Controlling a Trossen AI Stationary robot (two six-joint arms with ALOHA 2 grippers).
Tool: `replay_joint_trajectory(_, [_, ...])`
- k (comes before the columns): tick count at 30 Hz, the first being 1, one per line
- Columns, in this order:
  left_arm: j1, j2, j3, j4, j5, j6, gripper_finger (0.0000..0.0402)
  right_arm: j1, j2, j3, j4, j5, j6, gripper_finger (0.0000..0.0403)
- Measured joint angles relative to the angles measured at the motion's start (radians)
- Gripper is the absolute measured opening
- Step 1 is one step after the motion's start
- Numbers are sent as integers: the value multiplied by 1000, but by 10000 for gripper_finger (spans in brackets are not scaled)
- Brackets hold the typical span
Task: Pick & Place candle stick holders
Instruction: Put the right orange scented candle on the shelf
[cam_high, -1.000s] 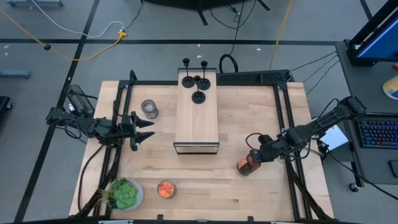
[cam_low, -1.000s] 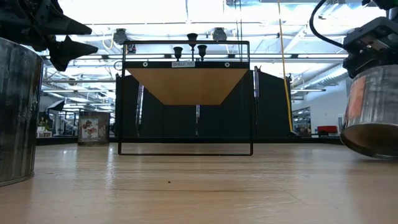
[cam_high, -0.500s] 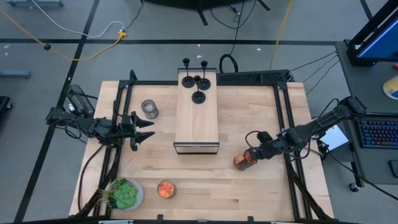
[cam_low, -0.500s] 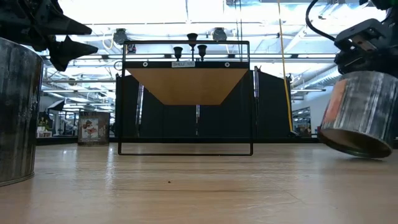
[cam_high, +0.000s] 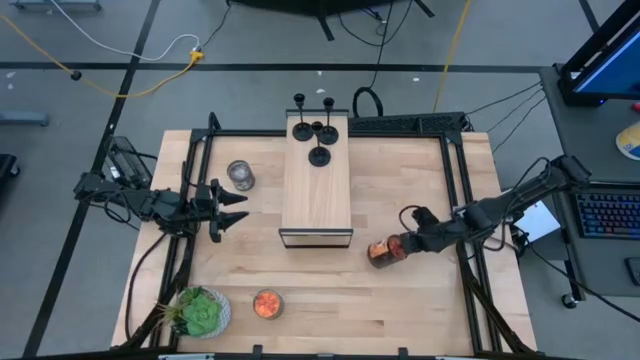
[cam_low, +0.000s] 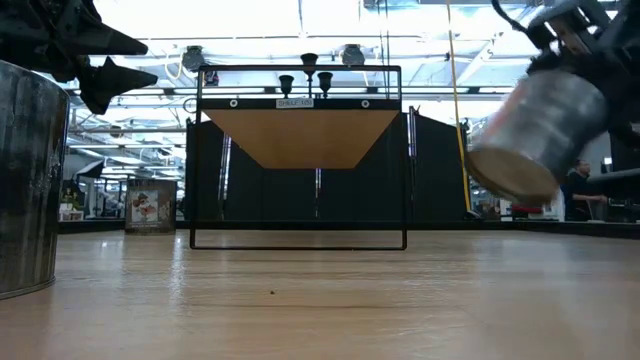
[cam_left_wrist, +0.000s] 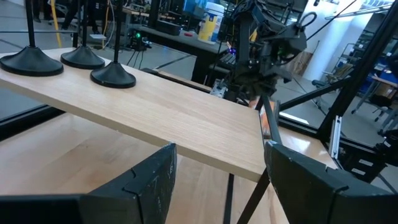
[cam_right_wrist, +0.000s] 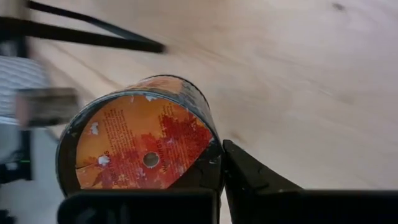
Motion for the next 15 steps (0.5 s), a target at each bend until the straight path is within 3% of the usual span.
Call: replay_joint_trajectory(15, [0,0,0,73,0,-53,250,-70,-100,1,57,19,-157,0])
